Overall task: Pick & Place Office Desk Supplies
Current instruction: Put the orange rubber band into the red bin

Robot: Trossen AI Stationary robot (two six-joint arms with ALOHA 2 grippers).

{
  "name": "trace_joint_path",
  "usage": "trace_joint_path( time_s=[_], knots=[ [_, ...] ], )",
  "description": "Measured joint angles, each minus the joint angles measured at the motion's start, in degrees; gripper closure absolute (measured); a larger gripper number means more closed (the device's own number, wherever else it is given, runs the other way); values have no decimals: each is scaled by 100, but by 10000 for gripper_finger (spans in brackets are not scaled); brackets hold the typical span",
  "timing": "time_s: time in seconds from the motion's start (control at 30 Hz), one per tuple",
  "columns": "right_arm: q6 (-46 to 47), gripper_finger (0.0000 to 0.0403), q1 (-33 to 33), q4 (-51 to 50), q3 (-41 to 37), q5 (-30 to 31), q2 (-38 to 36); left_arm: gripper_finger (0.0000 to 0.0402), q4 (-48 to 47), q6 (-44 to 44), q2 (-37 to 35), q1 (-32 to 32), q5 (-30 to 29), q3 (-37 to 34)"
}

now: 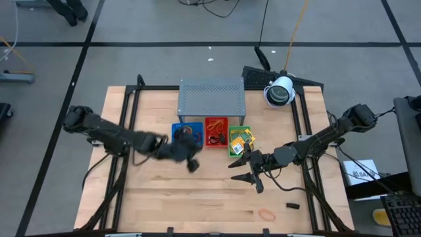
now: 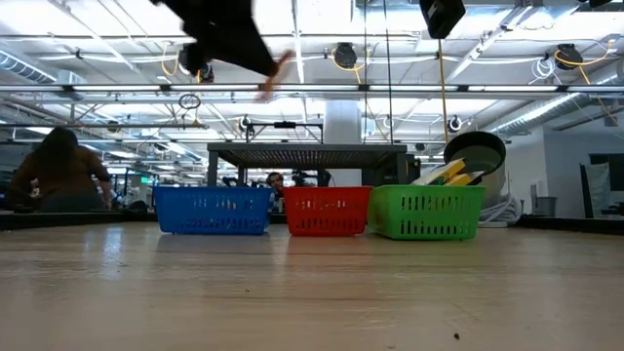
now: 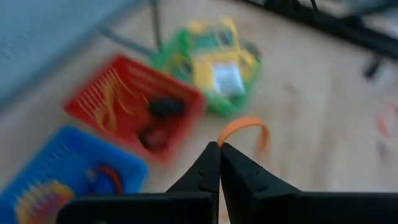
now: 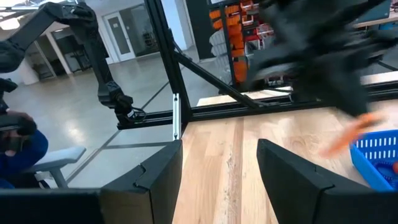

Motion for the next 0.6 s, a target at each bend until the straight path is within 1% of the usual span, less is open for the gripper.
trace_joint_path(
  time_s=[0.07, 0.13, 0.2, 0.27, 0.37, 0.47, 0.6],
  knots=[
    [3, 206, -1, -7, 0, -2, 0, 397, 293, 215, -2, 421, 95, 0],
    [7, 206, -1, -11, -1, -2, 0, 398, 399, 218, -2, 798, 343, 0],
    [11, 206, 1, -87, 1, -2, 0, 391, 512, 159, 0, 1138, 754, 0],
    [12, 206, 1, -152, 0, -11, 0, 380, 630, 325, 0, 1404, 1214, 0],
    [13, 206, 1, -156, 0, -22, 0, 364, 648, 650, 29, 1597, 1667, 0],
    [13, 206, 1, -184, -1, -24, 0, 343, 751, 764, 33, 1604, 1658, -2],
    [15, 206, 3, -204, 1, -24, 0, 299, 976, 1400, 135, 1559, 1623, -8]
  ],
)
